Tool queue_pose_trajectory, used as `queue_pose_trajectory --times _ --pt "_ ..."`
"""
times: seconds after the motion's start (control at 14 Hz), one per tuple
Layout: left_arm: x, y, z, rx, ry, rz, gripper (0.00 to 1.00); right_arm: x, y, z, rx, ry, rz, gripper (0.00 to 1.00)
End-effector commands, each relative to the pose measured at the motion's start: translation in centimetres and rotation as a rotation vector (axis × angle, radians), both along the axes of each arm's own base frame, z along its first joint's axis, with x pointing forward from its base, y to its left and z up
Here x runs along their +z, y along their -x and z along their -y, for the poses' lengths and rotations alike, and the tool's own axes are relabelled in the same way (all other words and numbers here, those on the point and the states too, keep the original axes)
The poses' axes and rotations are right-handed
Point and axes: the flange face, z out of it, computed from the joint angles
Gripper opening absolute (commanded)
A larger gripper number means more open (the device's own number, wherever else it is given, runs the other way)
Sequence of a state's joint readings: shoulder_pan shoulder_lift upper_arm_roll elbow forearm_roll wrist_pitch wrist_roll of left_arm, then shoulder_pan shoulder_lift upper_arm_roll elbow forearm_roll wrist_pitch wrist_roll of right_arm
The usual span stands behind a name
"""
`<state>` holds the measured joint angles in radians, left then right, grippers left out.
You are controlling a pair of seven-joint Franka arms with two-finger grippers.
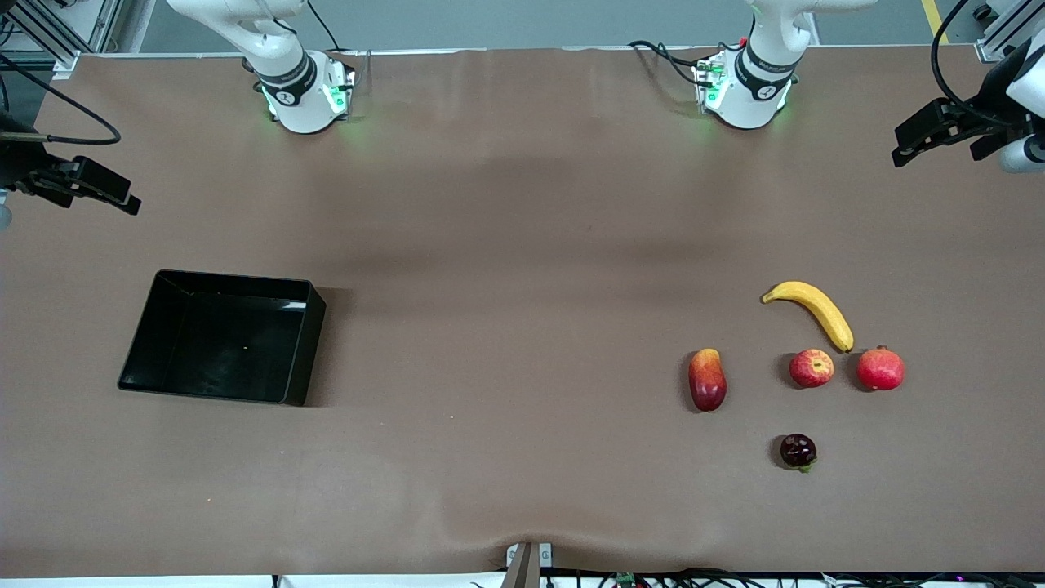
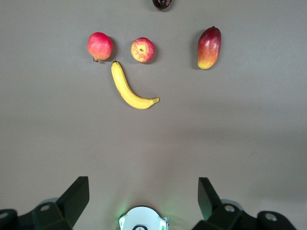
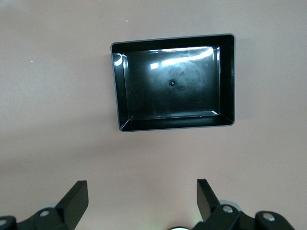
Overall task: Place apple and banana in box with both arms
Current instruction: 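Reach the right gripper to the black box while the left gripper reaches the banana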
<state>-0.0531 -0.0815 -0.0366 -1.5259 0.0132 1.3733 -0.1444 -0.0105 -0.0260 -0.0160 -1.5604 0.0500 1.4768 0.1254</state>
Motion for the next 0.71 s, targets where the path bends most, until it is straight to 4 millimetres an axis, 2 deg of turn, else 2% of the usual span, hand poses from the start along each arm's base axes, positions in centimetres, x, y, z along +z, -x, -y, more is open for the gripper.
queue_pose_trajectory --times 0.0,0.29,0.36,0.64 --pt "0.2 -0.2 0.1 -0.003 -0.019 -0.001 1.0 -0.3 -0.4 0.6 -0.004 0.0 -0.008 1.0" --pt "-0.1 -1.4 -0.4 -0.009 -0.064 0.001 1.0 -0.2 -0.4 0.6 -0.007 -0.002 -0.003 1.0" --pt "-0.8 -1.7 -0.3 -0.005 -0.064 -0.012 1.0 -0.4 -0.5 0.6 -0.007 -0.004 -0.008 1.0" --pt "-6.0 -5.1 -0.9 0.016 -0.064 -0.08 1.0 -4.3 -3.6 0.9 -0.013 -0.002 -0.014 1.0"
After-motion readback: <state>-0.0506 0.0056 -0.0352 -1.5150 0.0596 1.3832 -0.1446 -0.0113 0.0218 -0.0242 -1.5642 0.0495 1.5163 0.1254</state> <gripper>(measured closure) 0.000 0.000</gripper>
